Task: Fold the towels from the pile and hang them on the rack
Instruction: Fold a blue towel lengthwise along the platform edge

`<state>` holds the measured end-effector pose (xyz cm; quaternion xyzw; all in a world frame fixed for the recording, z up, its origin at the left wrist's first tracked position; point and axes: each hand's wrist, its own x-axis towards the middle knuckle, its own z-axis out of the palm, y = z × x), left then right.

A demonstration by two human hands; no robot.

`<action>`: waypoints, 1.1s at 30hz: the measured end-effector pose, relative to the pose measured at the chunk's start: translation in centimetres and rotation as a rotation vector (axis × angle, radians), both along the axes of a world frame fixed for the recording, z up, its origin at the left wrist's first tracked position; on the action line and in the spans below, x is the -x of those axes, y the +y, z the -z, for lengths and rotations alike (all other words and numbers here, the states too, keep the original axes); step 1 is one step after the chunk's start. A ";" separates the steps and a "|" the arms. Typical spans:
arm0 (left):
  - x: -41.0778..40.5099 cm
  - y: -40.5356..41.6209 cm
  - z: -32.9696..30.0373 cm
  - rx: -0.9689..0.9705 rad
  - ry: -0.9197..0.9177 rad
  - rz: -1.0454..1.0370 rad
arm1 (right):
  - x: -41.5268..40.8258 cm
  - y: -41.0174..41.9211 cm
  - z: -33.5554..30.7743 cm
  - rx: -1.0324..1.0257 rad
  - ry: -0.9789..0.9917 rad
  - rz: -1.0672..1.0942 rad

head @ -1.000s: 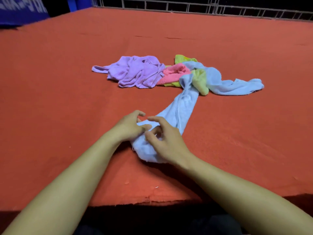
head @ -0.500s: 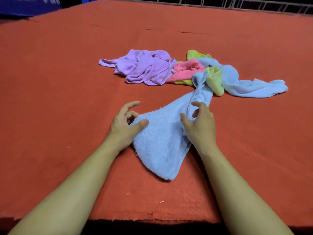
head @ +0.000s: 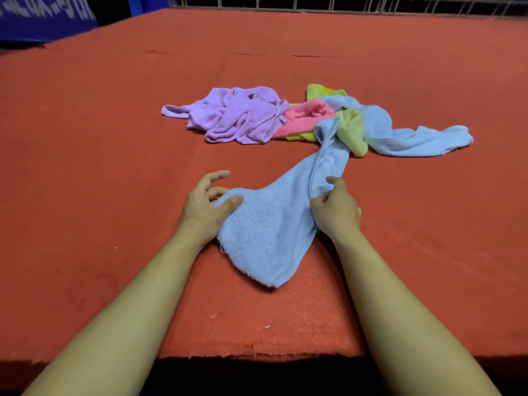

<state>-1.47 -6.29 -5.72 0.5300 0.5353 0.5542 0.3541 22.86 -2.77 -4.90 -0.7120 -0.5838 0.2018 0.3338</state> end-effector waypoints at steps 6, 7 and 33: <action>-0.1 -0.9 -1.4 0.069 0.009 0.065 | 0.6 0.1 -0.5 0.119 -0.001 -0.076; -0.1 -1.3 -1.9 0.065 0.027 0.079 | 1.0 0.0 -1.1 0.088 -0.015 -0.112; 11.1 -8.7 -11.0 0.042 0.688 0.134 | 6.2 -4.4 -7.6 0.081 -0.451 -1.016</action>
